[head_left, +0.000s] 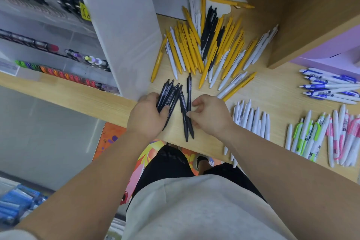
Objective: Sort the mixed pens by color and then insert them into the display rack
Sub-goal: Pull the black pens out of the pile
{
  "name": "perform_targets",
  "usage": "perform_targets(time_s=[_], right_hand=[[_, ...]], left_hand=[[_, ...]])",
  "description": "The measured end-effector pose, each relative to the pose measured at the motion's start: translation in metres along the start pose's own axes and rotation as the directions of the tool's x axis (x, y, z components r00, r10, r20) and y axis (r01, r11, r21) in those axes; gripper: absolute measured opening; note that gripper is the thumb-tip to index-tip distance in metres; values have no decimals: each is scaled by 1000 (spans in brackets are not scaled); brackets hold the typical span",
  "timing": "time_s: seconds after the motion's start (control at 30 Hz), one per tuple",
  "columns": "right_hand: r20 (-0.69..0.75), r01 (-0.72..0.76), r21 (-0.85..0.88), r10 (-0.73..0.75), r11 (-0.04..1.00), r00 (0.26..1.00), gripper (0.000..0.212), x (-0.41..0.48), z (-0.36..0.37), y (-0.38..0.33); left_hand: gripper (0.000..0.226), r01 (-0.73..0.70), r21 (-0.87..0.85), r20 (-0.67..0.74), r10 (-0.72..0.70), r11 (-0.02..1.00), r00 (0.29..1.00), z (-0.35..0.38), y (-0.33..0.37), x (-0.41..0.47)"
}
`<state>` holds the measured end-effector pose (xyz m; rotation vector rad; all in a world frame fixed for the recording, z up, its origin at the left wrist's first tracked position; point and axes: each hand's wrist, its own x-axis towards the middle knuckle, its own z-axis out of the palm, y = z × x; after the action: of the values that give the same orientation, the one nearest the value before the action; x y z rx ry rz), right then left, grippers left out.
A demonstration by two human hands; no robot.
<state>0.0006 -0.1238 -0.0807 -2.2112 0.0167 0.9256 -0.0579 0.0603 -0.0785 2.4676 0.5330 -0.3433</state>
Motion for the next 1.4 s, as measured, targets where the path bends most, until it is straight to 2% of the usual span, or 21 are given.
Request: perform_targets(time_s=[0.07,0.2,0.3,0.4,0.5,0.6,0.67,0.8,0.97,1.1,1.3,1.4], right_hand=[[-16,-25,57,26,998,1000,20,1,6,0],[-91,-3,-69,-3,998,996,35,4,10,-8],[-87,3,-77,-10,997,996,36,6,12,-12],[-70,-19,-19,17,1000,997,28,9,18,-13],[-33,-44,63,46,997,998,22,10,23,-18],[16,-108,204,107,973,994,22,10,25,-21],[22,-133,232,132,964,991,23,11,26,-21],[14,-114,163,113,980,993,27,13,25,-18],[-42,-42,-38,41,998,998,41,16,24,-17],[-70,-47,-41,44,998,997,48,21,27,-23],[-92,-24,-51,19,998,996,44,23,26,-28],[-70,-27,-39,25,999,997,49,23,28,-28]], left_hand=[[36,-1,-14,0,1,1000,1000,1,-1,0],[40,-8,-30,7,8,1000,1000,0,-3,-2],[36,-6,-49,2,6,999,1000,-3,0,-4],[32,18,-128,0,-18,992,1000,-4,6,-6],[41,46,-220,59,-34,974,998,-2,7,-8],[47,52,-216,82,-34,975,996,-2,3,-9],[52,36,-185,84,-20,982,996,-3,2,-9],[57,20,-126,48,-14,992,999,-5,-2,-7],[42,21,-110,25,-18,994,1000,-2,-4,-1],[31,24,-104,46,-19,994,999,-3,-5,0],[23,54,-158,45,-48,986,998,-5,-5,1],[28,70,-209,72,-56,975,996,-4,-2,1]])
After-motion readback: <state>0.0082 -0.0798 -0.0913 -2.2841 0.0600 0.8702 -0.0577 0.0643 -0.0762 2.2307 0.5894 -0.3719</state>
